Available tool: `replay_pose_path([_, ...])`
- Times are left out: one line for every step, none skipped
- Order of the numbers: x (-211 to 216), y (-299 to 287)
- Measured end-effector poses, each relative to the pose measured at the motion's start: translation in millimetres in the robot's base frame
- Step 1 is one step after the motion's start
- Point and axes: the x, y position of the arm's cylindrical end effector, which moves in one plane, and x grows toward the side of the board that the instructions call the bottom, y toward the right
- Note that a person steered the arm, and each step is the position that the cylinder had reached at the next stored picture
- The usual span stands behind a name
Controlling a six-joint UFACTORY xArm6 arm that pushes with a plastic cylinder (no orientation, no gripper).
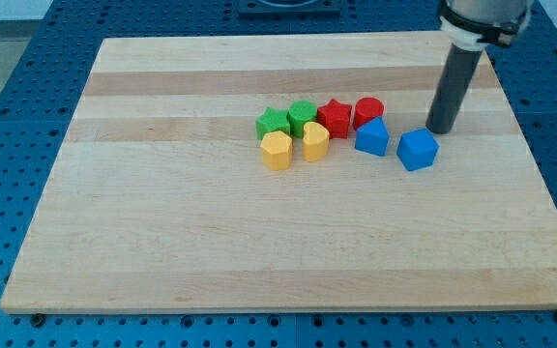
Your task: Push the blue cube slightly to the left
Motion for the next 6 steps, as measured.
replay_pose_path([19.0,5.0])
replay_pose_path([36.4,5.0])
replay_pose_path([42.4,-0.1])
replay_pose_path([44.7,-9.9])
replay_pose_path([46.4,-23.5])
replay_pose_path([49.5,-37.0])
